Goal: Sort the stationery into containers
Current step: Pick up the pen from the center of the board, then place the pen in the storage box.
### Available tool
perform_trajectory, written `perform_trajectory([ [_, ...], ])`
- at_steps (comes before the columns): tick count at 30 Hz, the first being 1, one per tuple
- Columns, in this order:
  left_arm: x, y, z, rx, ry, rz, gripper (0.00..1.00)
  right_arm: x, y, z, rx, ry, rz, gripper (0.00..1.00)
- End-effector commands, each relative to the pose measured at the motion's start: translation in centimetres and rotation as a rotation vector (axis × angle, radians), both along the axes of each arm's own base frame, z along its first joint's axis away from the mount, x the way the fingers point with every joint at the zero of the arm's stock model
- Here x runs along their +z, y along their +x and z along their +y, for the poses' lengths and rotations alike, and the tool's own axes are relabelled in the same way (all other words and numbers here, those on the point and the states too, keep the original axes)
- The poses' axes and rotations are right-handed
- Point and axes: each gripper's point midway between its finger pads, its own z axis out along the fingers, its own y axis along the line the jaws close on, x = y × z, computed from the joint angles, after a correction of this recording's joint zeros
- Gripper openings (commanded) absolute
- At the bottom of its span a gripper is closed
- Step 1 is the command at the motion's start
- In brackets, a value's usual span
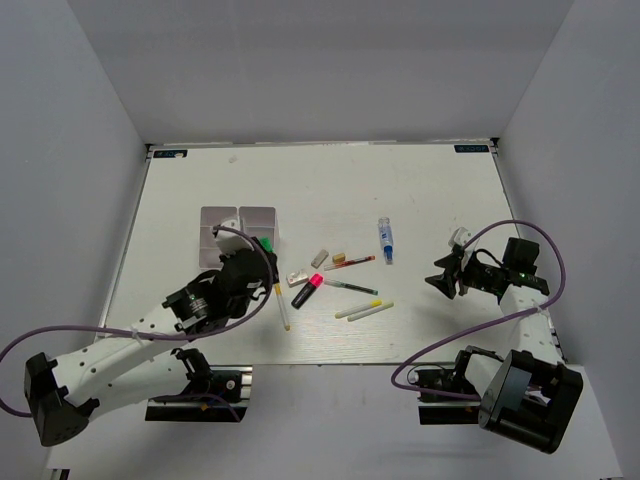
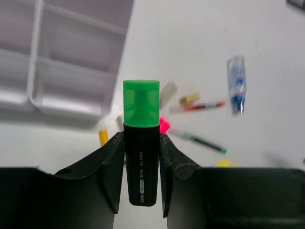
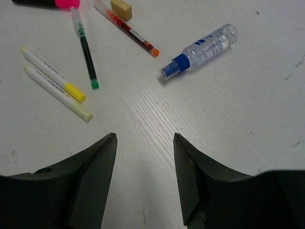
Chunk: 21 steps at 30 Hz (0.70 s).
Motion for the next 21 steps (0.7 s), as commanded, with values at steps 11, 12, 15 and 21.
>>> perform_trajectory([
  [11, 11.8, 5.7, 11.1, 0.654, 0.057, -0.515, 0.0, 1.4, 0.6, 0.3, 0.025, 0.024, -0.026, 0.57],
  [12, 11.7, 6.2, 11.3, 0.676, 0.081, -0.517, 0.0, 1.4, 0.6, 0.3, 0.027, 0.026, -0.024, 0.57],
  [15, 11.1, 7.7, 12.1, 0.727, 0.117, -0.501, 0.0, 1.4, 0.7, 0.3, 0.026, 0.027, -0.018, 0.57],
  [21, 9.5, 12.1, 12.8, 0.74, 0.169, -0.452, 0.0, 1.3, 0.5, 0.2, 0.019, 0.014, -0.02, 0.57],
])
